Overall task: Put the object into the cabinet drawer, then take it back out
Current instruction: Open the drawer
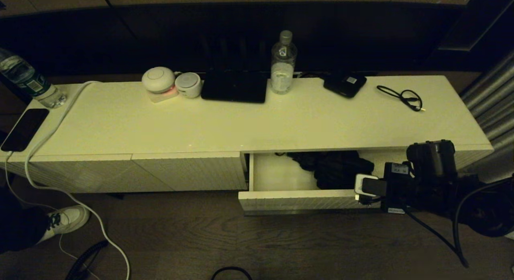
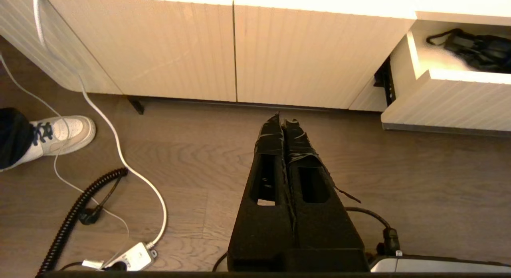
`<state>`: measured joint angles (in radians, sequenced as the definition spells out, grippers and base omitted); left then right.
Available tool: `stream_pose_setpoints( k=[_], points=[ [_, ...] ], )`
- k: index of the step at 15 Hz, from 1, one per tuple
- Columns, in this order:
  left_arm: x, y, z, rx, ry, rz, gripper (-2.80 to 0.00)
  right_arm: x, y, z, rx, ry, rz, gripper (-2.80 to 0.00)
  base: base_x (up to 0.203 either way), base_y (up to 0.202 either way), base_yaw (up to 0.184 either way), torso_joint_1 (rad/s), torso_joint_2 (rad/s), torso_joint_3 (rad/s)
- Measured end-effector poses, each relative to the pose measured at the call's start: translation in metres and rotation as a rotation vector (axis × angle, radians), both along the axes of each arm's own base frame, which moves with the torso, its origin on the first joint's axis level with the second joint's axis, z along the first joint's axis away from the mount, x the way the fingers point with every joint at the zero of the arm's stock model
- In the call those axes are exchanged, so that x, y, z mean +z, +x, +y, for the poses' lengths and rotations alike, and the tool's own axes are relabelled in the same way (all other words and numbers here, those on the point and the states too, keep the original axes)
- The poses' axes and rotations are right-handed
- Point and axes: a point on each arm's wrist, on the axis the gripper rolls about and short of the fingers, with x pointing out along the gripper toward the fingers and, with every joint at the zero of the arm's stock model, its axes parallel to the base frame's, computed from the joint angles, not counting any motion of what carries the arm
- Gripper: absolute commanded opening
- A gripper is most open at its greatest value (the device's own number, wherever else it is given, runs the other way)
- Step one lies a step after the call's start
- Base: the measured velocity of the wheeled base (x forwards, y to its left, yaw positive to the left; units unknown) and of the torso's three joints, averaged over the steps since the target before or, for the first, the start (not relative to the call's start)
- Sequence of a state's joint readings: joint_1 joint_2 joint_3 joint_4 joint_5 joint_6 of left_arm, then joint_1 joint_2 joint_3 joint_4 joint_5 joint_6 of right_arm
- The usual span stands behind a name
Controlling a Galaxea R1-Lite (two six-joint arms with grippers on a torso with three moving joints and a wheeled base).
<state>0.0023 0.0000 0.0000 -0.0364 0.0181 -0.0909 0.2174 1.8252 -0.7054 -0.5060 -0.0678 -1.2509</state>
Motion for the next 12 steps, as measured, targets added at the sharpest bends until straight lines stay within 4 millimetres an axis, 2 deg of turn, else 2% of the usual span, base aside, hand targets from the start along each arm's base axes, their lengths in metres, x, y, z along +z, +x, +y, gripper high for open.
stream_pose_setpoints(
  k=[12],
  points=[
    [0.0, 0.0, 0.0, 0.0, 0.0, 0.0, -2.8, -0.017, -0.046, 0.003, 0.054, -0.018, 0.104, -2.8, 0.0, 0.0, 0.0, 0.0, 0.0, 0.0]
  ],
)
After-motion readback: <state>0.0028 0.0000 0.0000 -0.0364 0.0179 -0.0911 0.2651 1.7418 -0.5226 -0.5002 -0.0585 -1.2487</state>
